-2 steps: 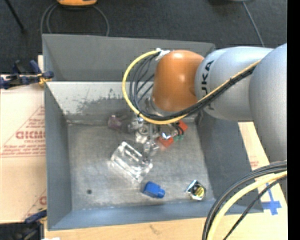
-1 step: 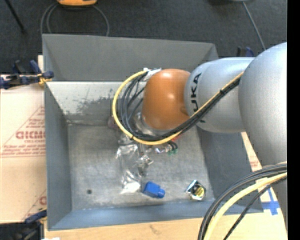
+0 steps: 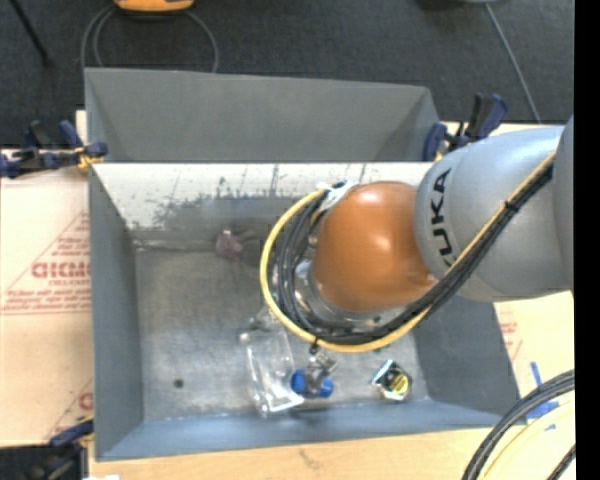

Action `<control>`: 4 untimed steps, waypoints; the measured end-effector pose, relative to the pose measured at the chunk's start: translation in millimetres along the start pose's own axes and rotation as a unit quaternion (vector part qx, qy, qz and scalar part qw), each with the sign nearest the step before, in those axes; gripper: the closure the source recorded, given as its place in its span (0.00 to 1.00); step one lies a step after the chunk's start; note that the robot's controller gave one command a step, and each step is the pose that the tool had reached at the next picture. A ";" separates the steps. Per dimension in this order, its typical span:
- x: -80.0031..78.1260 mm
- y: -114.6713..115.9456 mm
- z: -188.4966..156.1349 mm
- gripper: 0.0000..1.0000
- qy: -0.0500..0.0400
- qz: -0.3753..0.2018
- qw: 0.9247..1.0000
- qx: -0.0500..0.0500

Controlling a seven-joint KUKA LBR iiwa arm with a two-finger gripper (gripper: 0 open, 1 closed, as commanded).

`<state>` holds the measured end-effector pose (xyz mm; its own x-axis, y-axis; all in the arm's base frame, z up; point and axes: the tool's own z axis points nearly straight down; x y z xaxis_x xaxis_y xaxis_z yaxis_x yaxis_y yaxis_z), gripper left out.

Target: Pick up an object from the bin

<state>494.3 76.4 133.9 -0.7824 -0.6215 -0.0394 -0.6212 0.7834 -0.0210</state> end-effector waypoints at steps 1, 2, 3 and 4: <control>-4.7 -20.7 23.4 0.00 -0.013 -0.139 0.990 0.008; -7.3 -15.4 15.3 0.00 -0.015 -0.174 0.985 0.008; -9.5 -15.3 14.2 0.00 -0.020 -0.221 0.975 0.010; -11.4 -15.3 13.1 0.00 -0.022 -0.259 0.966 0.012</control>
Offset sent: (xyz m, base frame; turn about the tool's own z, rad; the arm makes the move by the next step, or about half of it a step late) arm -0.0023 -0.0124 -0.0339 -0.2949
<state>513.3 71.6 121.7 -0.3647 -0.9291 -0.0609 -0.9268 0.3686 -0.0721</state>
